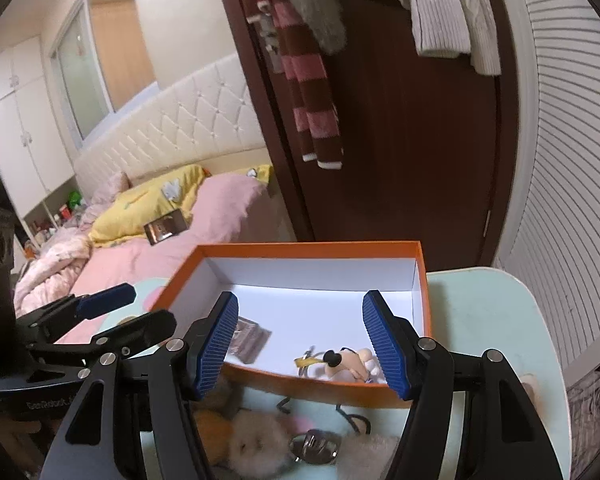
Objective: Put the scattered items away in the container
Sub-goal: 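Open both tools and withdraw them from the orange box over the table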
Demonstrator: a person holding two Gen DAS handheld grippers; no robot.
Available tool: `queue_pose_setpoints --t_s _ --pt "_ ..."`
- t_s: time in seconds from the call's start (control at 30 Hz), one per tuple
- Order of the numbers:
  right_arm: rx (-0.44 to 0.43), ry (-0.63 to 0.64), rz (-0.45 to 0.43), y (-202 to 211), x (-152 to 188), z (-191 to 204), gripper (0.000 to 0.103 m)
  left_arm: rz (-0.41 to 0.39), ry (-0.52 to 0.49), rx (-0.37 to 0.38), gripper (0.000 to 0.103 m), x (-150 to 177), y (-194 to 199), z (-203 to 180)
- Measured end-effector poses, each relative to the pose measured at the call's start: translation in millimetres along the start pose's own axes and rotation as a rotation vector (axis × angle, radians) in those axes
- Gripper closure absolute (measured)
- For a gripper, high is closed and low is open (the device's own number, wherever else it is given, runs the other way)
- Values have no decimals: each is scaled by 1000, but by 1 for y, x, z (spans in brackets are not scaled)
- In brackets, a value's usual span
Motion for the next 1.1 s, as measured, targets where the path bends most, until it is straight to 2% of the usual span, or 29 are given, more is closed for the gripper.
queue_pose_setpoints --t_s 0.13,0.27,0.43,0.57,0.77,1.0,1.1 --pt "-20 16 8 19 8 5 38 -12 -1 -17 22 11 24 3" --pt "-38 47 28 36 30 11 35 -44 58 -20 22 30 49 10" --pt "-57 96 57 54 65 19 24 15 97 -36 22 73 60 13" --pt "0 142 109 58 96 22 23 81 104 -51 22 106 64 6" --pt "36 114 190 60 130 11 23 159 90 -65 22 141 62 -7" --pt "91 107 243 58 154 -2 23 207 66 -119 22 157 52 -9" --pt "151 120 261 52 159 -6 22 212 28 -156 22 158 49 -12"
Point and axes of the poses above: each gripper's, at about its wrist camera, not at the fingertips, and y roughly against the way its jaws point, z to its left, x to its underside, the point moved 4 cm from there along -y, roughly the way its jaws point, and after that the axes turned 10 degrees about -y, right-handed, at the moved point
